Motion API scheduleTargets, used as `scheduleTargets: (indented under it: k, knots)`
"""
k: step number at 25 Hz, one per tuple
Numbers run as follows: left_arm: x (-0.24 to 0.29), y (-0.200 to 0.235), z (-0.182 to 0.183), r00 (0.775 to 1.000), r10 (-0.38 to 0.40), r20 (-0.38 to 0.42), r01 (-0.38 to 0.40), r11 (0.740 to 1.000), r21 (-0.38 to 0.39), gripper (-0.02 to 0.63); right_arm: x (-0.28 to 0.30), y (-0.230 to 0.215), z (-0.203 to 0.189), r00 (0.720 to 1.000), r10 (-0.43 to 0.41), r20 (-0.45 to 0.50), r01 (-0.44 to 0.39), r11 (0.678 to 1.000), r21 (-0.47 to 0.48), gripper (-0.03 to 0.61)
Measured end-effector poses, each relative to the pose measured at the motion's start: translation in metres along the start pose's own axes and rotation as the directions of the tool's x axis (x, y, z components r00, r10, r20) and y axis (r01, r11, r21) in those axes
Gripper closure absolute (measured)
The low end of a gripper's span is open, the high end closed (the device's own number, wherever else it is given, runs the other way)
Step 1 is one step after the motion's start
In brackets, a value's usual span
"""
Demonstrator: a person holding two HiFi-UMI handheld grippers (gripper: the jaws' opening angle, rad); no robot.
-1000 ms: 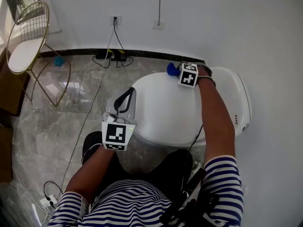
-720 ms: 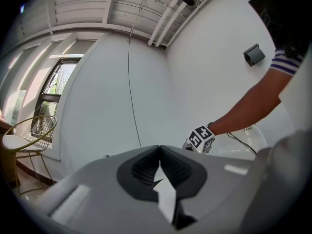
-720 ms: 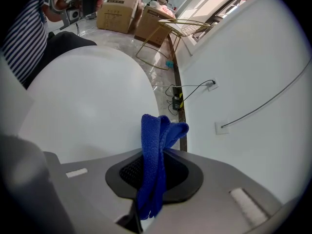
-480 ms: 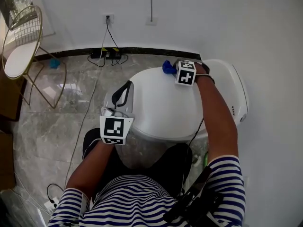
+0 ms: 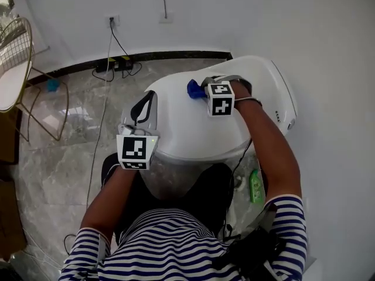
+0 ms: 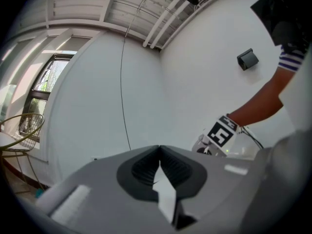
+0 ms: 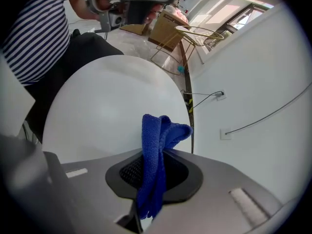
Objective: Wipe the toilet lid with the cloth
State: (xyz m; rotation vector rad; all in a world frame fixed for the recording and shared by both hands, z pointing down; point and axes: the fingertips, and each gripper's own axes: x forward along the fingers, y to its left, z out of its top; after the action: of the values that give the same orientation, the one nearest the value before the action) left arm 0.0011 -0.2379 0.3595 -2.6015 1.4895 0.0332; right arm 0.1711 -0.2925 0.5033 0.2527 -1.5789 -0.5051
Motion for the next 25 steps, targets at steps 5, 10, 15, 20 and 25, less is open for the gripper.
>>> scheduleTargets:
  k: [5, 10, 15, 20, 25]
  knots:
    - [0.010, -0.006, 0.004, 1.000, -0.011, 0.013, 0.011, 1.000, -0.005, 0.609, -0.025, 0.048, -0.001, 1.000, -0.003, -0.001, 0.003, 1.000, -0.018, 0.517]
    - [0.019, -0.010, 0.007, 1.000, -0.020, 0.022, 0.021, 1.000, -0.010, 0.609, -0.050, 0.099, -0.001, 1.000, 0.029, -0.002, -0.029, 0.999, -0.026, 0.517]
    - [0.025, -0.019, 0.004, 0.999, -0.038, 0.021, 0.039, 0.999, -0.023, 0.609, -0.065, 0.141, 0.001, 0.999, 0.050, -0.003, -0.050, 0.999, -0.012, 0.517]
    - [0.031, -0.027, 0.001, 0.998, -0.057, 0.019, 0.058, 0.998, -0.032, 0.609, -0.076, 0.177, 0.007, 0.996, 0.089, -0.004, -0.089, 0.996, -0.023, 0.516]
    - [0.034, -0.031, 0.002, 0.997, -0.071, 0.022, 0.072, 0.997, -0.038, 0.609, -0.081, 0.207, 0.014, 0.990, 0.144, -0.008, -0.144, 0.989, -0.029, 0.516]
